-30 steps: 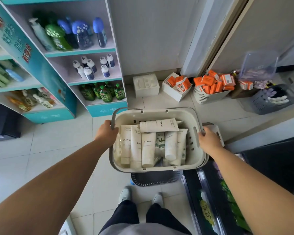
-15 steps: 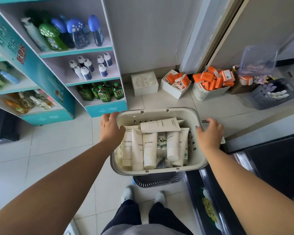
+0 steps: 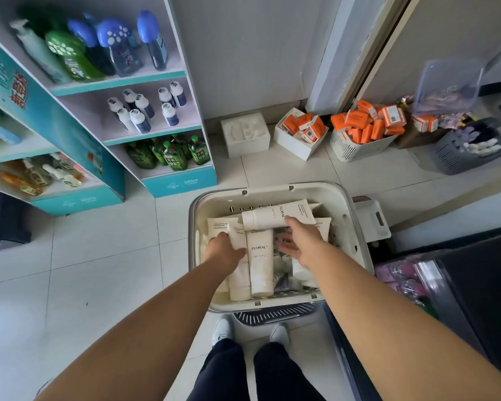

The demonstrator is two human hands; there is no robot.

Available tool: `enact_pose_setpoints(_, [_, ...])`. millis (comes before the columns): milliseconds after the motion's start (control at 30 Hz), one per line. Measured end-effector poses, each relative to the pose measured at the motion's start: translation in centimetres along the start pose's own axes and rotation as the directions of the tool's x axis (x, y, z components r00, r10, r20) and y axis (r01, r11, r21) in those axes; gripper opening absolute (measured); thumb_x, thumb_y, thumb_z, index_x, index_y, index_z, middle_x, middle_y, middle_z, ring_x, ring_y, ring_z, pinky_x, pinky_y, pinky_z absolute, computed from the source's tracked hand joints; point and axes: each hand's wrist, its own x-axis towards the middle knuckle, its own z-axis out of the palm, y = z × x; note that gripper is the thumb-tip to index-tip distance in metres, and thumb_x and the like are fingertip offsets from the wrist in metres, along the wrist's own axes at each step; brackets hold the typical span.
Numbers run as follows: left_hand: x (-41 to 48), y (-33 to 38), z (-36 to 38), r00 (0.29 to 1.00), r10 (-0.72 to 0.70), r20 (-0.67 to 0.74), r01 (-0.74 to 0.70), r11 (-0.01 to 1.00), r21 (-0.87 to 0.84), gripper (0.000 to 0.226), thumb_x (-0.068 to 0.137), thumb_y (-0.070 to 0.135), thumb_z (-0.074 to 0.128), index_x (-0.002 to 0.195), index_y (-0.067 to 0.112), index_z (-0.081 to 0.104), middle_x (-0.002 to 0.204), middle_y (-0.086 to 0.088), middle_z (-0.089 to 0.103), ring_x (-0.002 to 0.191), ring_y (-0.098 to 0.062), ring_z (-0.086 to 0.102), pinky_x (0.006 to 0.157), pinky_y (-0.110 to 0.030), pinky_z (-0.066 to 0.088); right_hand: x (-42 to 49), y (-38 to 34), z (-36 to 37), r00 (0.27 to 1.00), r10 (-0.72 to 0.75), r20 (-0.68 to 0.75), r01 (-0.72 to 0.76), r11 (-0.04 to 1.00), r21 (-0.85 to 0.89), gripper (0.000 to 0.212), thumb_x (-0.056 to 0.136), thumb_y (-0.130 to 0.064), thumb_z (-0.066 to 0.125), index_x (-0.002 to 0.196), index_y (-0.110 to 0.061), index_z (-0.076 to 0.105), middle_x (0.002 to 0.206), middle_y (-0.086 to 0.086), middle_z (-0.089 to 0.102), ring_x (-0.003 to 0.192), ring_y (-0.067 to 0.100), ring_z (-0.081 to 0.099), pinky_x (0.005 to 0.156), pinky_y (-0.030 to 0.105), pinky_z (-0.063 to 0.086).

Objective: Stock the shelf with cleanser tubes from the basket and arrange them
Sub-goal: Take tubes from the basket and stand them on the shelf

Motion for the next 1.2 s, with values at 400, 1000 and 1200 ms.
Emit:
enact_pose_setpoints(400, [0.8, -1.9, -0.4, 0.999, -0.022, 0.044, 0.04, 0.885, -0.463, 0.024, 0.087, 0.024, 0.068, 0.108, 0.014, 0.065, 0.102, 0.0, 0.069, 0.091, -0.02, 0.066, 0.081, -0.034, 0.054, 2.3, -0.1, 1.0, 0.997, 0.071, -0.035, -0.053, 0.928, 0.369, 0.03, 0.096, -0.014, 0.058, 0.125, -0.008, 0.052, 0.12, 0.014, 0.063, 0.104, 0.03, 0.064, 0.091, 0.046, 0.053])
enact_pose_setpoints(1000, [-5.1, 10.7, -9.6, 0.769, 0.63, 0.109, -0.444, 0.648, -0.619, 0.027, 0.085, 0.015, 0.071, 0.111, 0.02, 0.065, 0.105, 0.002, 0.073, 0.085, -0.005, 0.071, 0.069, -0.02, 0.056, -12.8, -2.8, -9.2, 0.822, -0.555, -0.125, 0.569, 0.81, 0.142, 0.014, 0.096, -0.012, 0.056, 0.107, -0.02, 0.061, 0.115, 0.005, 0.069, 0.103, 0.021, 0.066, 0.074, 0.034, 0.056])
enact_pose_setpoints(1200, [-11.3, 17.0, -9.8, 0.55, 0.816, 0.179, -0.607, 0.538, -0.585, 0.032, 0.085, 0.014, 0.071, 0.115, 0.021, 0.064, 0.106, 0.006, 0.073, 0.085, 0.0, 0.07, 0.071, -0.017, 0.053, -21.0, -4.1, -14.1, 0.66, -0.693, -0.289, 0.739, 0.668, 0.087, 0.019, 0.096, -0.011, 0.056, 0.113, -0.021, 0.059, 0.114, -0.002, 0.067, 0.101, 0.014, 0.065, 0.076, 0.034, 0.055])
